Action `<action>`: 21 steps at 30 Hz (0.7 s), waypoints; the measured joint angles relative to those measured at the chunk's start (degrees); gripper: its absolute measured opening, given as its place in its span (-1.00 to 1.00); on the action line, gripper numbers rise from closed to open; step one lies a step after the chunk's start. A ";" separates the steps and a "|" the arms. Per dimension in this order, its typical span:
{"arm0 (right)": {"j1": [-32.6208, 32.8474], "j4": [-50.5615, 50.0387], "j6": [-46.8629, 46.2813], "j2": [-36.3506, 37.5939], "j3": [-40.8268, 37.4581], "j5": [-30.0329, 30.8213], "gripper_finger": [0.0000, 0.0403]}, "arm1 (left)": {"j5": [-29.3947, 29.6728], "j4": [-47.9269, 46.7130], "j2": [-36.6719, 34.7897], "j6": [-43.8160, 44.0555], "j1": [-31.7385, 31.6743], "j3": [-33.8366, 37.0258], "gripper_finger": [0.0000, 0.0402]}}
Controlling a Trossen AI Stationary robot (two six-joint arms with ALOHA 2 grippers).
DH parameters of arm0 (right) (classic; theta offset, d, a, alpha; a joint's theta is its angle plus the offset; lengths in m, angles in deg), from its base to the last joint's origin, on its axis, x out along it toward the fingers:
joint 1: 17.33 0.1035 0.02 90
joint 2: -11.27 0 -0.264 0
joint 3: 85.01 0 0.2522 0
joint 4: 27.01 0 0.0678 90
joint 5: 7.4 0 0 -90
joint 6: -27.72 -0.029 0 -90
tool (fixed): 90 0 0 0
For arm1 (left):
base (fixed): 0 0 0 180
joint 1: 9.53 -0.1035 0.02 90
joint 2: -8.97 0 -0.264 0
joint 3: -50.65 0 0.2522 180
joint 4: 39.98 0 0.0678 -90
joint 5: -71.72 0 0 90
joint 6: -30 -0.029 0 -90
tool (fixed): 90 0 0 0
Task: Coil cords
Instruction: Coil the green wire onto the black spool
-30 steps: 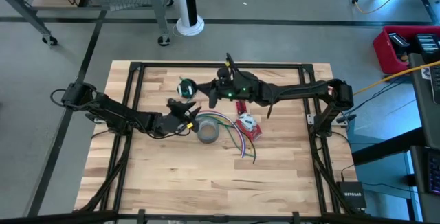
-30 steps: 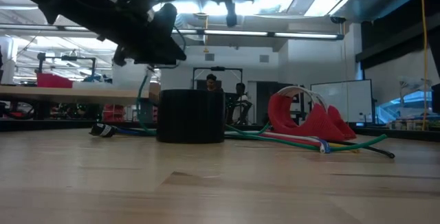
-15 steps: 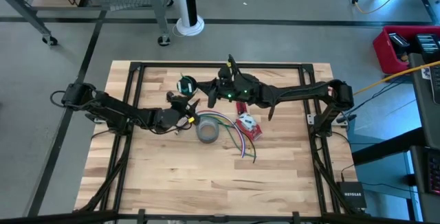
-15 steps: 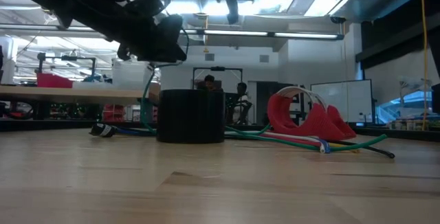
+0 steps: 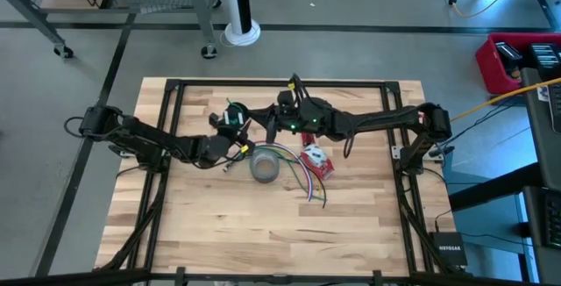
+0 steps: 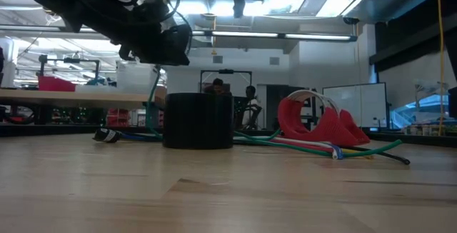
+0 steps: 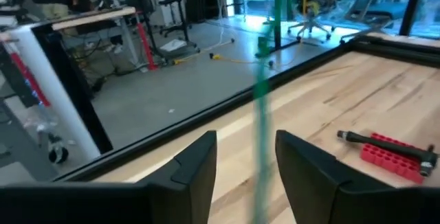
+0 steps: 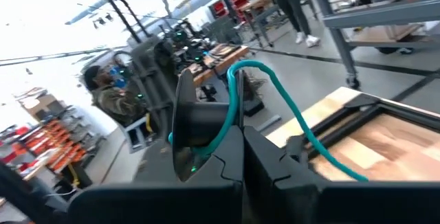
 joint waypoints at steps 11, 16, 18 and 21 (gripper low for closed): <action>-0.08 0.57 0.35 0.00 0.00 2.80 -1.00 | -2.01 0.12 0.04 4.71 0.19 0.00 -0.54; -0.08 0.13 4.04 -0.02 0.00 9.31 -1.00 | -2.18 0.12 0.04 4.95 2.19 0.00 -0.90; -0.08 0.16 4.48 -0.02 0.00 10.36 -1.00 | -2.17 0.12 0.04 5.10 2.87 0.00 -0.96; -0.08 0.11 4.55 -0.02 0.00 10.62 -1.00 | -2.17 0.12 0.04 5.88 3.37 0.00 -0.93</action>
